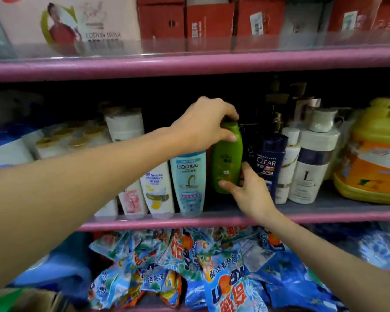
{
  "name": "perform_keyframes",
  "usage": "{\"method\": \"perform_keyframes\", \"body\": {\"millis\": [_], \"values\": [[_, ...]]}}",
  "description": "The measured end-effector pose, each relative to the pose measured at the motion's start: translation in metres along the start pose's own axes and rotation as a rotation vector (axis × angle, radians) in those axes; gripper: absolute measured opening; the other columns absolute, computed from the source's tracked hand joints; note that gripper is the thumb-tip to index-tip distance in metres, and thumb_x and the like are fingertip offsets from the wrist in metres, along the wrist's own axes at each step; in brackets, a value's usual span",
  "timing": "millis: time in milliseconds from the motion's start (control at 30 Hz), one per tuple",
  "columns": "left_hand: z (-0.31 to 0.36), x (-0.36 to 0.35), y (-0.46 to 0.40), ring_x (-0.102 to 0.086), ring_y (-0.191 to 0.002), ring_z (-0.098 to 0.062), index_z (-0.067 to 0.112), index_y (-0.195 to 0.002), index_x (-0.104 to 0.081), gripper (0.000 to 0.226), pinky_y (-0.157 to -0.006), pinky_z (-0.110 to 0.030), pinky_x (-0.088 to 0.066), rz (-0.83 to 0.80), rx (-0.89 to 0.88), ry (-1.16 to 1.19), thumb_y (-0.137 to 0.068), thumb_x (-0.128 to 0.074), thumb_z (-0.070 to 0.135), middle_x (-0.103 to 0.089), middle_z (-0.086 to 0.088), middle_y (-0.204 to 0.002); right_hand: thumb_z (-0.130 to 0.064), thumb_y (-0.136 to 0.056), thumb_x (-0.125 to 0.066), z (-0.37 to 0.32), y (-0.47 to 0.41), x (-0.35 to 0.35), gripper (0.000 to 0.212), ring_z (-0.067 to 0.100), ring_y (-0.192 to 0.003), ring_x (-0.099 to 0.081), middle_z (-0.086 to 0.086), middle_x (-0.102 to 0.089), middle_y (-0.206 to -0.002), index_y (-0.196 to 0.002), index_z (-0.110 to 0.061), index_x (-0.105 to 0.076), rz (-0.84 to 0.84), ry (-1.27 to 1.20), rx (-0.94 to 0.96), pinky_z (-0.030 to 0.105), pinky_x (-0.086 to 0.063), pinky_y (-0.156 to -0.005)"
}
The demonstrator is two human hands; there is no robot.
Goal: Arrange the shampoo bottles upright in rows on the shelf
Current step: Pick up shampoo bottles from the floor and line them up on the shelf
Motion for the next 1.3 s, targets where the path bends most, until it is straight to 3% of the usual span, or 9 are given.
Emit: {"method": "perform_keyframes", "body": {"millis": [133, 300, 567, 733, 933, 1067, 1167, 1300], "values": [[-0.012, -0.01, -0.014, -0.056, -0.11, -0.021, 0.019, -0.122, -0.062, 0.049, -0.094, -0.035, -0.047, -0.061, 0.042, -0.093, -0.078, -0.073, 0.036, -0.061, -0.005, -0.122, -0.027, -0.084, -0.07, 0.009, -0.016, -0.014, 0.048, 0.021, -0.09, -0.063, 0.006, -0.067, -0.106, -0.124, -0.014, -0.047, -0.054, 0.056, -0.02, 0.022, -0.043, -0.071], [-0.027, -0.028, -0.024, -0.059, -0.099, -0.022, 0.017, -0.116, -0.062, 0.048, -0.079, -0.031, -0.049, -0.186, 0.132, -0.205, -0.075, -0.076, 0.037, -0.062, -0.006, -0.112, -0.022, -0.088, -0.066, 0.022, -0.02, -0.031, 0.043, 0.03, -0.109, -0.059, 0.014, -0.063, -0.119, -0.123, -0.007, -0.047, -0.189, 0.099, -0.054, 0.033, -0.049, -0.089], [-0.031, -0.03, -0.036, -0.057, -0.095, -0.018, 0.016, -0.107, -0.066, 0.038, -0.08, -0.031, -0.048, -0.215, 0.181, -0.209, -0.075, -0.077, 0.034, -0.064, -0.003, -0.113, -0.03, -0.082, -0.072, 0.027, -0.018, -0.034, 0.052, 0.026, -0.106, -0.06, 0.008, -0.064, -0.117, -0.123, -0.011, -0.048, -0.137, 0.028, -0.082, 0.023, -0.043, -0.082], [-0.03, -0.03, -0.039, -0.052, -0.088, -0.014, 0.016, -0.108, -0.066, 0.04, -0.073, -0.027, -0.042, -0.24, 0.185, -0.239, -0.074, -0.077, 0.034, -0.064, -0.003, -0.112, -0.036, -0.082, -0.071, 0.03, -0.016, -0.035, 0.049, 0.03, -0.1, -0.062, 0.01, -0.065, -0.11, -0.118, -0.011, -0.048, -0.098, 0.075, -0.107, 0.038, -0.051, -0.084], [-0.03, -0.026, -0.034, -0.053, -0.09, -0.018, 0.014, -0.12, -0.059, 0.056, -0.071, -0.028, -0.042, -0.279, 0.245, -0.254, -0.078, -0.07, 0.049, -0.062, -0.004, -0.112, -0.036, -0.083, -0.069, 0.028, -0.015, -0.033, 0.047, 0.033, -0.096, -0.062, 0.012, -0.065, -0.107, -0.116, -0.011, -0.046, -0.091, 0.106, -0.11, 0.041, -0.053, -0.081], [-0.03, -0.013, -0.015, -0.058, -0.093, -0.02, 0.011, -0.121, -0.057, 0.074, -0.077, -0.031, -0.047, -0.405, 0.24, -0.363, -0.071, -0.065, 0.065, -0.061, 0.0, -0.108, -0.034, -0.082, -0.071, 0.03, -0.012, -0.031, 0.047, 0.034, -0.095, -0.063, 0.013, -0.066, -0.105, -0.115, -0.01, -0.047, -0.083, 0.158, -0.1, 0.044, -0.053, -0.081], [-0.032, -0.001, 0.0, -0.055, -0.091, -0.016, 0.017, -0.117, -0.061, 0.063, -0.078, -0.029, -0.045, -0.459, 0.155, -0.486, -0.071, -0.068, 0.061, -0.061, 0.005, -0.104, -0.036, -0.08, -0.072, 0.03, -0.009, -0.029, 0.049, 0.032, -0.09, -0.063, 0.012, -0.066, -0.102, -0.114, -0.011, -0.047, -0.056, 0.17, -0.116, 0.042, -0.054, -0.078], [-0.03, 0.004, 0.008, -0.058, -0.086, -0.017, 0.017, -0.109, -0.066, 0.044, -0.075, -0.029, -0.046, -0.49, 0.074, -0.46, -0.077, -0.071, 0.047, -0.065, 0.004, -0.095, -0.04, -0.081, -0.07, 0.029, -0.008, -0.03, 0.048, 0.03, -0.091, -0.062, 0.008, -0.066, -0.103, -0.115, -0.015, -0.049, -0.082, 0.148, -0.133, 0.042, -0.054, -0.079]]}}
Point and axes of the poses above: each hand's wrist, its own y-axis away from the middle knuckle, its own x-axis out of the back of the hand, z = x × y, the point moved 6 cm from there along -y, towards the middle knuckle
